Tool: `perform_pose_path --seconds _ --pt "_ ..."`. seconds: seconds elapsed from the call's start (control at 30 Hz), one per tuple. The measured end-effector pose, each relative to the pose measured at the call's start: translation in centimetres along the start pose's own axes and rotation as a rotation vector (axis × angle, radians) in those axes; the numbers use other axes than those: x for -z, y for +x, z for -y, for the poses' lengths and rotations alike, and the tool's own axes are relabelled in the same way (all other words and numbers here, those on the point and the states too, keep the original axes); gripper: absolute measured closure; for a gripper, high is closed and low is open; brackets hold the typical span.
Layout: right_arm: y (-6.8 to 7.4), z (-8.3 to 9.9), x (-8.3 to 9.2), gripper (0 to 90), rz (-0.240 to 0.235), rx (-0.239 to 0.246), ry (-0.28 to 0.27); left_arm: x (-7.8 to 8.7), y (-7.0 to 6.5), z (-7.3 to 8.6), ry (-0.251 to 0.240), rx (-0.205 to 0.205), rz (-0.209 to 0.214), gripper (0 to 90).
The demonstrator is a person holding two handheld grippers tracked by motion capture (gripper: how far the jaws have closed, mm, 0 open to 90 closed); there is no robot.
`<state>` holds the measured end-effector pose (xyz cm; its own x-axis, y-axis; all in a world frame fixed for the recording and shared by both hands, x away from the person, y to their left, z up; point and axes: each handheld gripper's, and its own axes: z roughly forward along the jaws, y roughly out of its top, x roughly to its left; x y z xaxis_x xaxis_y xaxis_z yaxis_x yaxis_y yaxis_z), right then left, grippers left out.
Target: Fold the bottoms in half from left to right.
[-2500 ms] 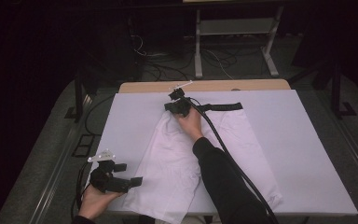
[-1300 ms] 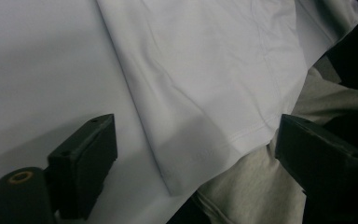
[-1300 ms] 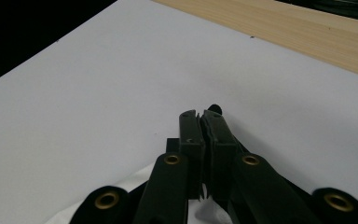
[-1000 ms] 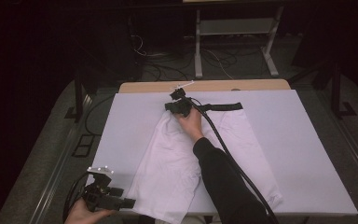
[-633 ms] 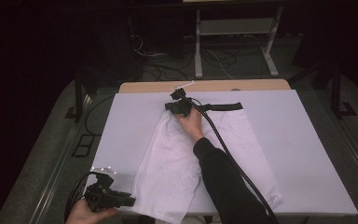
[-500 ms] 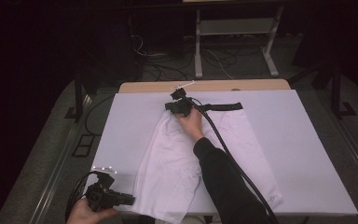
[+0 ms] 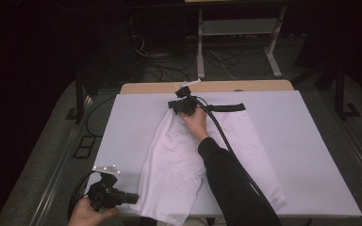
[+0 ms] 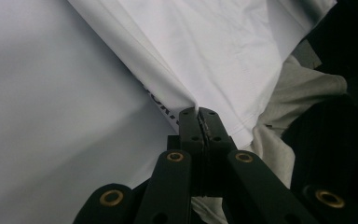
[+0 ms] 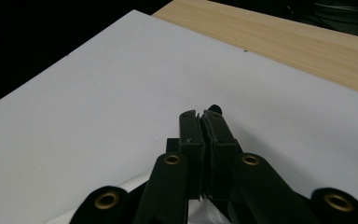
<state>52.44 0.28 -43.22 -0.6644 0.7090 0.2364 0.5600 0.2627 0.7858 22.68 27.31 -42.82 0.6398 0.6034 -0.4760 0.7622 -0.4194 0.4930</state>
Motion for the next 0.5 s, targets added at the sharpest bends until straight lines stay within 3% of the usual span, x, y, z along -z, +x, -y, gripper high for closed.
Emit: perform_pose_path --seconds 0.33,0.5 --pt "-0.6 -0.3 1.0 85.7 -0.002 -0.003 -0.008 0.2 -0.9 -0.5 -0.023 -0.051 0.035 88.5" --pt "-0.8 -0.6 1.7 85.7 0.001 0.002 -0.008 0.3 -1.7 -1.3 -0.045 -0.105 0.069 88.5"
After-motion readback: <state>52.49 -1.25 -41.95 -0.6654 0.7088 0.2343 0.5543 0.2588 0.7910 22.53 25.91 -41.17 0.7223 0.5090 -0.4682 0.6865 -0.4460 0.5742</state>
